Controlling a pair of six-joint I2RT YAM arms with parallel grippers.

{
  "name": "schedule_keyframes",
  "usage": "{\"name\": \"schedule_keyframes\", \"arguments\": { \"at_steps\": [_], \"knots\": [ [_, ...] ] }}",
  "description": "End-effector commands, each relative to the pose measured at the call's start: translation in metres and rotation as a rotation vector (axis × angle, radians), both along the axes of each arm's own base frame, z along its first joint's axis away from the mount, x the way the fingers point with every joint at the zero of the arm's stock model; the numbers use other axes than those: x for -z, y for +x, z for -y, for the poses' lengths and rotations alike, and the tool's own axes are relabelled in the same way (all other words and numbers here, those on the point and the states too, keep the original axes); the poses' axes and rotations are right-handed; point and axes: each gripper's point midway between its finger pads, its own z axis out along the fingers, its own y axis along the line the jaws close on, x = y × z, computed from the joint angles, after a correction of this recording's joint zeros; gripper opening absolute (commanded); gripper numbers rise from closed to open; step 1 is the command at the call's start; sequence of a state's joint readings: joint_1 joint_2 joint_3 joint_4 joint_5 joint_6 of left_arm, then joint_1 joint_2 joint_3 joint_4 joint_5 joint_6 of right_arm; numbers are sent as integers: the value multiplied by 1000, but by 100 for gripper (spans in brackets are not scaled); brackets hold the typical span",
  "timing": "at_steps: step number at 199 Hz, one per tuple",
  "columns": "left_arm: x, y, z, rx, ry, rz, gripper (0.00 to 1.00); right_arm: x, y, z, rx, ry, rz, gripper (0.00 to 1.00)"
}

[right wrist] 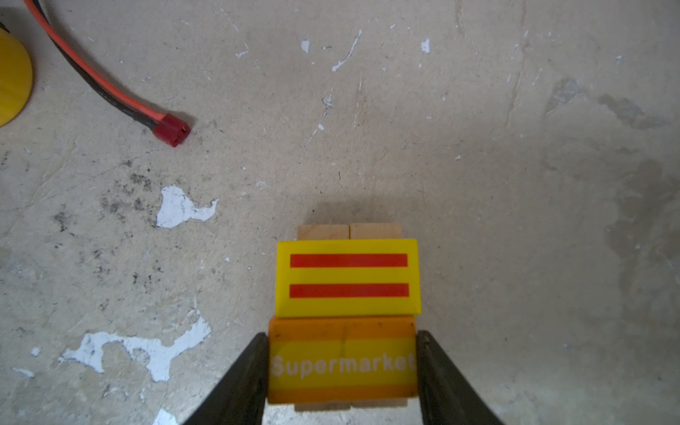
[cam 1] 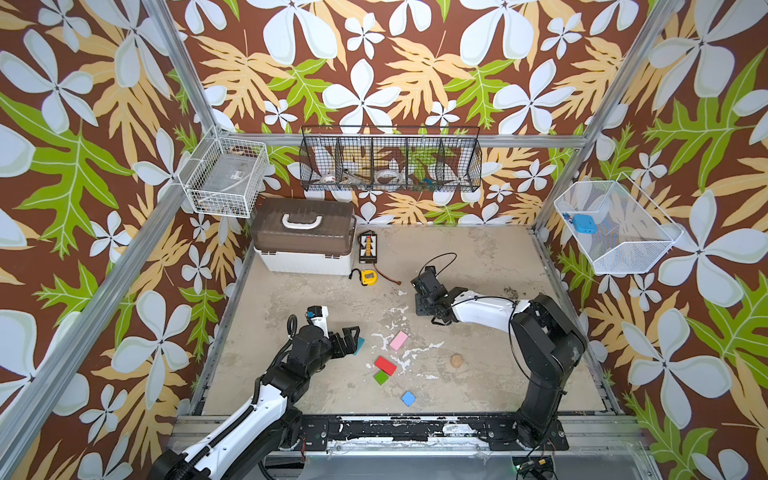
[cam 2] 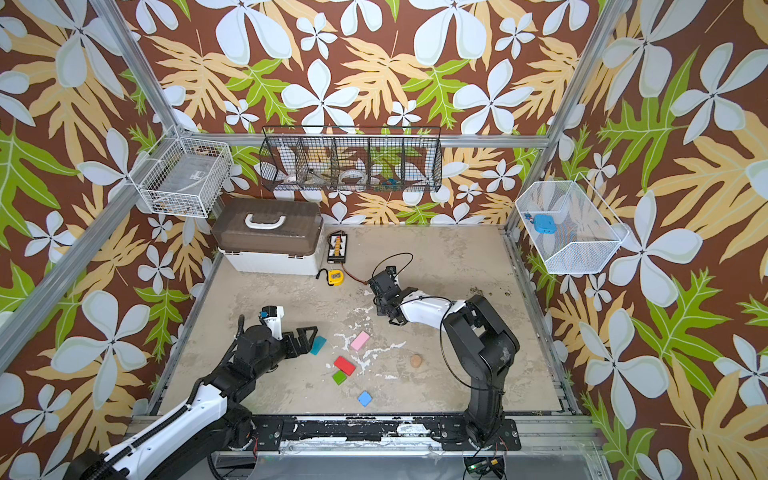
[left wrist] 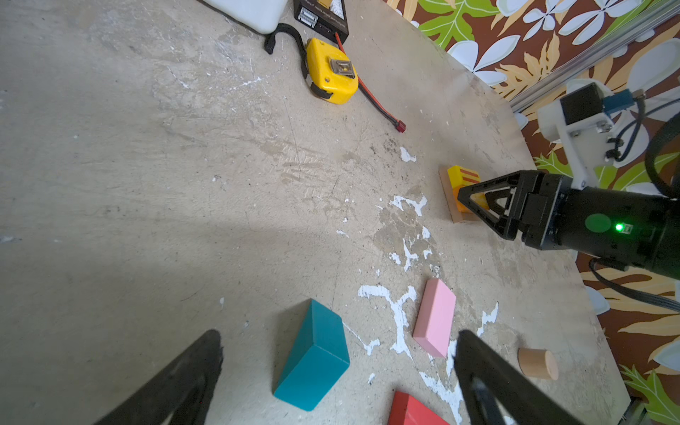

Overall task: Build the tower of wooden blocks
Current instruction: 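Open the right gripper and move it back toward the pink block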

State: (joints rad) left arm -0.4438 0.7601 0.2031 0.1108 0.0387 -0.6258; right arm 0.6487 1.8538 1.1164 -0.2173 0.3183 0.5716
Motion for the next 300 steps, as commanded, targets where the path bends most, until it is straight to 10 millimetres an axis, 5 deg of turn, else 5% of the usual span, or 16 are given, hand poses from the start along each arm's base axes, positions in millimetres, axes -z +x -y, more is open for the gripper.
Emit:
{"name": "schedule_keyframes", "arguments": {
  "at_steps": [1, 114, 220, 252, 300],
  "knots": [
    [-6, 2, 2, 6, -10, 19, 100, 1, -1, 4, 9, -21, -4, 59],
    [-6, 2, 2, 6, -10, 21, 100, 0, 0, 7, 17, -38, 3, 72],
    [-5, 2, 2, 6, -9, 18, 100, -4, -1, 7, 10, -34, 8, 72],
    [-5, 3, 1, 0, -5, 19, 100, -28, -11, 5, -3, 3, 44, 71],
    [-4, 3, 3, 11, -7, 12, 100, -89, -46, -8, -38, 114, 190, 85]
  ]
}}
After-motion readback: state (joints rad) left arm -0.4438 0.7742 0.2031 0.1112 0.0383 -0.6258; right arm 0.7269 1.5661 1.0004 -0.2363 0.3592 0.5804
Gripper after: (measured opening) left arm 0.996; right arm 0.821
